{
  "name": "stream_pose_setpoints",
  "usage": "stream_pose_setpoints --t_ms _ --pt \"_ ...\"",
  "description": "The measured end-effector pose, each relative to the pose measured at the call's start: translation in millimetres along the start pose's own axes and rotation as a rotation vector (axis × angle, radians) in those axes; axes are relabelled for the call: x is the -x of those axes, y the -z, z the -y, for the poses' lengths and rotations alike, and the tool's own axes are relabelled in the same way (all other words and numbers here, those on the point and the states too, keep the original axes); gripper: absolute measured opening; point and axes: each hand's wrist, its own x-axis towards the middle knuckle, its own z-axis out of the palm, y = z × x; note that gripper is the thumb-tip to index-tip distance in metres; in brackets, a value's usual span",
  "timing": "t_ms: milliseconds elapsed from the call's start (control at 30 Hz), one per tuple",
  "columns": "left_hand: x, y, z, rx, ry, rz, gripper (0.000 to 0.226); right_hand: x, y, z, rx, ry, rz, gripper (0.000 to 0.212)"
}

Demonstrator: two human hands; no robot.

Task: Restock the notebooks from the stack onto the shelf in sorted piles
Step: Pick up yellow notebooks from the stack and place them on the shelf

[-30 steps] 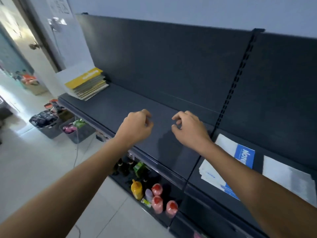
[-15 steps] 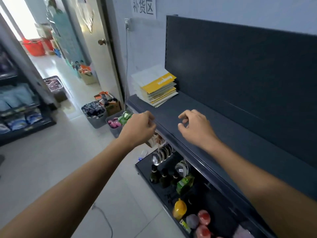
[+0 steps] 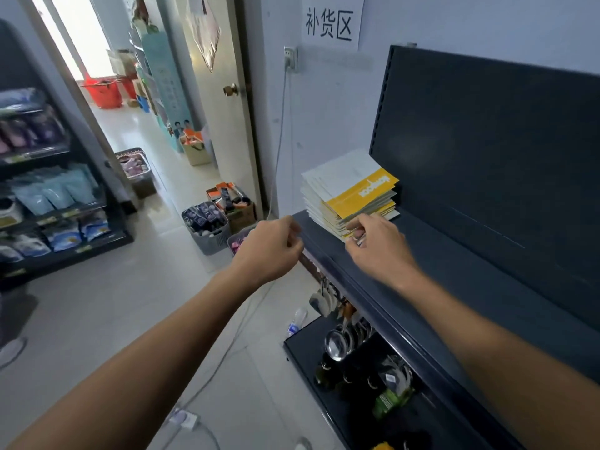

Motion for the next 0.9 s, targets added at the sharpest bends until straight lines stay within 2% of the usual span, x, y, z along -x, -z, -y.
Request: stream_pose_setpoints --t_ms 267,700,900 --pt "-82.6 2.4 40.4 -0.009 -0.063 0.010 0.033 -75.2 -32.5 1.2 -0.038 -0.078 -0.101 0.016" --pt "-181.9 -14.1 65.6 0.007 -0.152 0.128 0.031 -122.5 -38.5 -13.2 -0.025 -0.332 -0.216 0.018" --pt "-251.6 -16.7 75.2 0.028 -0.136 0.022 0.023 -146.9 -40.9 -14.5 -0.027 -0.470 -0.302 0.019"
